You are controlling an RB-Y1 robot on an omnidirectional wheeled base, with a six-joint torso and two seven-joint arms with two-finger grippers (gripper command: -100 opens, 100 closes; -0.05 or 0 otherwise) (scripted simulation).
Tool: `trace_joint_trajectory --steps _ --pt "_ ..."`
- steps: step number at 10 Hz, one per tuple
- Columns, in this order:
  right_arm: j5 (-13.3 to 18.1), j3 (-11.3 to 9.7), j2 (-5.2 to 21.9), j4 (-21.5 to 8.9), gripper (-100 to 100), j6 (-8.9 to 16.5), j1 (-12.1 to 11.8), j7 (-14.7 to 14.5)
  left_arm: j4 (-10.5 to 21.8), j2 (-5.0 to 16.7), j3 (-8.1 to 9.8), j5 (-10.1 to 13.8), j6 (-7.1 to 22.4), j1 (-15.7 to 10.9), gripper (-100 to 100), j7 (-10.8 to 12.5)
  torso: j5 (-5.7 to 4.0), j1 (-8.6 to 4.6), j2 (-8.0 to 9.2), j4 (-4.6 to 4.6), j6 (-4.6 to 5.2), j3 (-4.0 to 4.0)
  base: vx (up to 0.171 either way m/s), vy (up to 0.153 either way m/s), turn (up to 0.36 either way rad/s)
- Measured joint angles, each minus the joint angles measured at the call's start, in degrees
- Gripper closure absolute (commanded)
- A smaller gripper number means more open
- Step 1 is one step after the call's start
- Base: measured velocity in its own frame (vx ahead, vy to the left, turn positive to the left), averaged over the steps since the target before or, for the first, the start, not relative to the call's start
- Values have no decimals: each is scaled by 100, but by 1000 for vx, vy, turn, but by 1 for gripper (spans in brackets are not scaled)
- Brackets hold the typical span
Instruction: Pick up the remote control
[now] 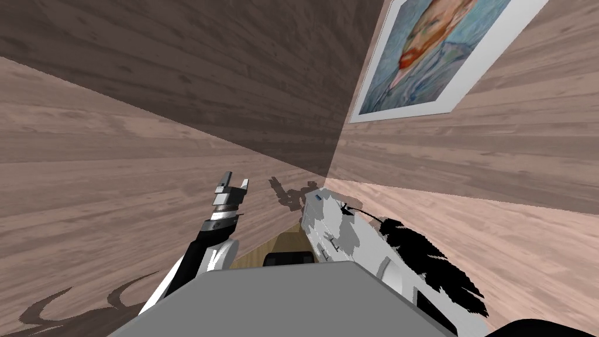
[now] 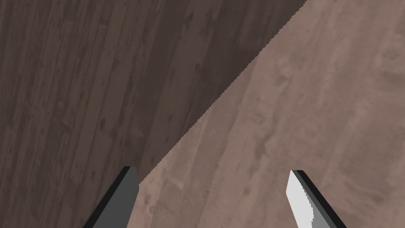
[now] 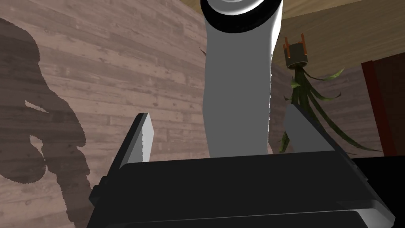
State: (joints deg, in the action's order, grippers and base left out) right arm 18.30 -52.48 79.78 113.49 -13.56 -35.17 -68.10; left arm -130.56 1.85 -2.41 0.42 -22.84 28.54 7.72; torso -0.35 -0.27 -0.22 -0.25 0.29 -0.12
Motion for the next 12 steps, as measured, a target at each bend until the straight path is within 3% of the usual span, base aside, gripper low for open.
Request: trace_joint_trajectory --steps 1,3,4,5,7,9,10,12 --pt "11 -49 45 -50 -100 87 -23 -147 0 0 1 0 0 1 0 0 0 1 0 0 6 0 -7 -38 264" --pt "1 -250 264 -239 -100 246 147 -362 0 0 1 0 0 1 0 0 -1 -3 -2 0 4 -1 -8 -42 220" --pt "-38 -193 394 -384 -100 244 11 -543 0 0 0 0 0 0 0 0 0 -5 0 0 3 0 -10 -38 143" --pt "-32 -250 422 -472 -100 291 39 -684 0 0 1 0 0 1 0 0 -2 -2 0 1 6 1 -7 -34 289" --pt "-12 -499 522 -803 -100 571 157 -1010 0 0 1 0 0 1 0 0 -2 -12 -1 0 3 -1 -15 -64 240" --pt "-98 -548 852 -873 -100 702 199 -1259 0 0 1 0 0 1 0 0 -2 -10 3 1 3 2 -36 -64 240" --pt "-130 -505 917 -979 -100 847 76 -1471 0 1 1 0 0 1 0 0 -3 -14 8 2 6 5 -27 -57 146" --pt "-137 -904 975 -1322 -100 958 525 -1596 0 0 1 0 0 1 0 0 -3 -9 2 1 5 2 -24 -44 146"
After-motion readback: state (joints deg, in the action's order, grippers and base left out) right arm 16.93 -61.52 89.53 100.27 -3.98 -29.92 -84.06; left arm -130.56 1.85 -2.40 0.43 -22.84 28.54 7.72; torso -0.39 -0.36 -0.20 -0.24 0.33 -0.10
